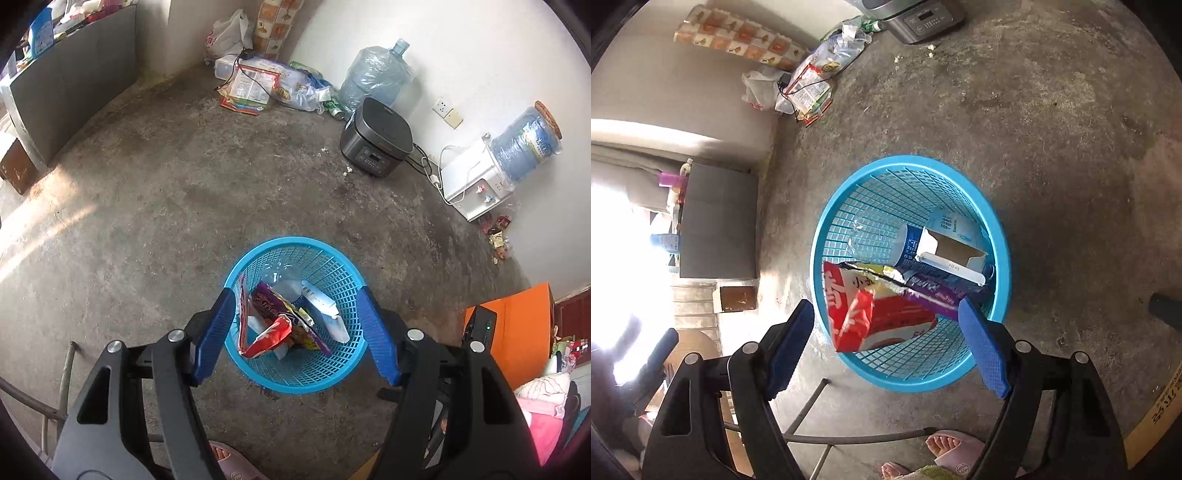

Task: Collect trash
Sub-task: 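Move both tools back over the table toward the white gloves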

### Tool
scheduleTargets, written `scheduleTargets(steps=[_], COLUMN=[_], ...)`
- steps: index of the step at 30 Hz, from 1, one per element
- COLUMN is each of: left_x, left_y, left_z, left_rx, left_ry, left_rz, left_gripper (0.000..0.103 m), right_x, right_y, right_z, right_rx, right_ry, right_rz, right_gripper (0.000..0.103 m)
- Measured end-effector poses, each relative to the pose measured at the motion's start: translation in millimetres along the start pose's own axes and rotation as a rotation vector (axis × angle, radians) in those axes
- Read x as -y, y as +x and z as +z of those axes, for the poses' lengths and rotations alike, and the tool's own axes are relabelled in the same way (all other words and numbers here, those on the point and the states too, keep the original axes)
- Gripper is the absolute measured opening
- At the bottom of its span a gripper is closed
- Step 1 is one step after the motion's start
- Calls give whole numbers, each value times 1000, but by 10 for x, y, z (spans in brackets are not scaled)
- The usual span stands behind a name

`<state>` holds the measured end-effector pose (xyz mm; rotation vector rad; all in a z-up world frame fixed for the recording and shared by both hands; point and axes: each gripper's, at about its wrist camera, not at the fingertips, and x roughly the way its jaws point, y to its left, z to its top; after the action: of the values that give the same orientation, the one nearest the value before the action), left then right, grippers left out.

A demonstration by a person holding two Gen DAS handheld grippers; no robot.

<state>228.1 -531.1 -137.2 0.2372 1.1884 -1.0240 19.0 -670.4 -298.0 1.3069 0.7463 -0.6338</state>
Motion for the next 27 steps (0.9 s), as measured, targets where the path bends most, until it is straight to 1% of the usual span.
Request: scheduleTargets(steps=[5, 7, 10, 11, 12, 15, 17, 18, 23, 27], left_x=[136, 179, 215, 225, 239, 236, 198, 164, -57, -364], left_y=[-639, -921, -1407, -1588, -1767, -2310, -2640, -2785, -3452, -3958], left_z=[44, 30, -58, -112, -172, -406, -605, -704, -1242, -1730], left_rx=[124, 175, 256, 288, 320, 414, 462, 480, 551, 643], left_ry=[36, 50, 60, 62, 69, 86, 87, 88, 58, -14], left_rz=[-41, -56, -76, -88, -101, -105, -92, -91, -20, 44], left_gripper=[64, 64, 64, 68, 75, 83, 84, 87, 92, 94], right_x=[-175, -249, -358, -400, -451, -648, -801, -891, -1322, -1679], right_y=[-325, -466, -696, -781, -866, -1122, -1297, -1391, -1835, -2096], right_z=[-21, -72, -211, -278, -356, -638, -861, -981, -1556, -1968], right_rx=[65, 93, 134, 148, 162, 203, 232, 250, 342, 405], right_ry=[-74, -109, -165, -188, -210, -292, -362, -403, -602, -783], right_rz=[18, 14, 31, 43, 56, 73, 73, 78, 101, 79], right_gripper=[73, 73, 73, 73, 73, 73, 73, 77, 91, 97])
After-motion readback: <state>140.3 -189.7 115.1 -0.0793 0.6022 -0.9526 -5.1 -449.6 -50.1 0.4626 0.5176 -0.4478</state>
